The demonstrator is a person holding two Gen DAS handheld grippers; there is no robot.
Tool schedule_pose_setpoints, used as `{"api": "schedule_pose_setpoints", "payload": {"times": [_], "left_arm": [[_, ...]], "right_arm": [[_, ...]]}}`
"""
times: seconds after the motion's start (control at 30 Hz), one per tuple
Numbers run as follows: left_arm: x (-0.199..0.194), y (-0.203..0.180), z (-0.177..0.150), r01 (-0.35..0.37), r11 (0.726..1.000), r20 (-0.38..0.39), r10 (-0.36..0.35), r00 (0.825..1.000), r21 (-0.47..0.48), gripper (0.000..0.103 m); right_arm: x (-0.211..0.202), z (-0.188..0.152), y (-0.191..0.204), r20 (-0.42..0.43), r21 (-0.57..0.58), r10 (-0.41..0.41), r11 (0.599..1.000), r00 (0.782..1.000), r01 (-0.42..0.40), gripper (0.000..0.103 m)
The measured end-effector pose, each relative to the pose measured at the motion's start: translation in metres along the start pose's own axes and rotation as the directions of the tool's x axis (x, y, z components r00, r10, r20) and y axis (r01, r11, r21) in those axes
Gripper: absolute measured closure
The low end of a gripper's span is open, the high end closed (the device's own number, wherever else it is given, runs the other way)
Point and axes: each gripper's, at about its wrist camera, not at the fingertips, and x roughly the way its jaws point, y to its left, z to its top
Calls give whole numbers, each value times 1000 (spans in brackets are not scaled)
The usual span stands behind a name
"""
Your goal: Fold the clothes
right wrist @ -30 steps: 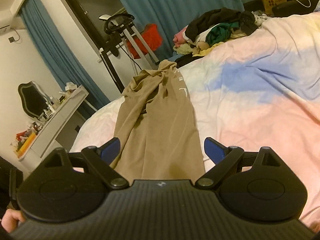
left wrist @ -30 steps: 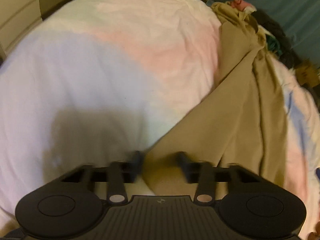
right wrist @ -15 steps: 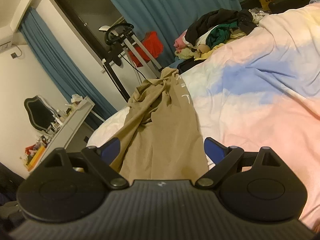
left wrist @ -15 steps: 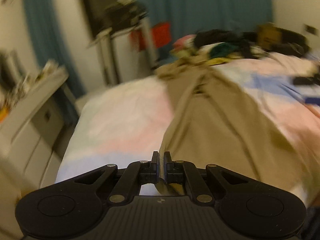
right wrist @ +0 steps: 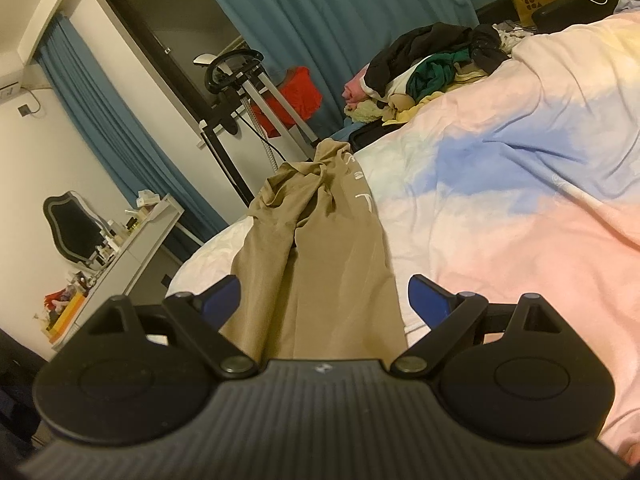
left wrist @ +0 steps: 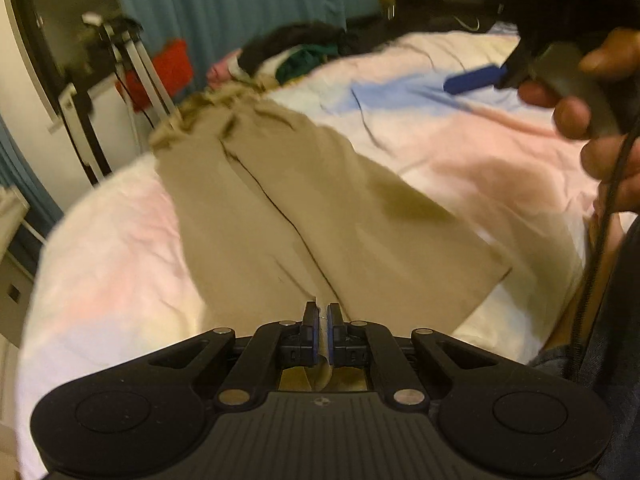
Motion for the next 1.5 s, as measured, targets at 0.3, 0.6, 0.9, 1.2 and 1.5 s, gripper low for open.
{"api": "schedule_pose_setpoints", "payload": {"times": [0.3, 0.6, 0.9, 1.2, 1.5], "left_arm": [[0, 13, -6, 154, 983, 14, -154, 988, -96, 76], [-17, 70, 50, 55, 966, 218, 1, 976, -251, 33], [36, 121, 41, 33, 905, 219, 67, 974, -424, 32], [71, 167, 29, 0, 850, 249, 154, 956, -528, 32], [99, 203, 9, 132, 726, 254, 60, 965, -675, 32]], "right_arm": [[-2, 0, 0, 2, -16, 16, 1000, 1000, -16, 11], [-10, 13, -4, 104, -43, 17, 999, 994, -13, 11], [91, 64, 29, -43, -235, 51, 970, 998, -60, 34], [302, 99, 110, -76, -549, -22, 836, 997, -24, 35], [396, 83, 109, -121, -719, -134, 695, 984, 6, 62]]}}
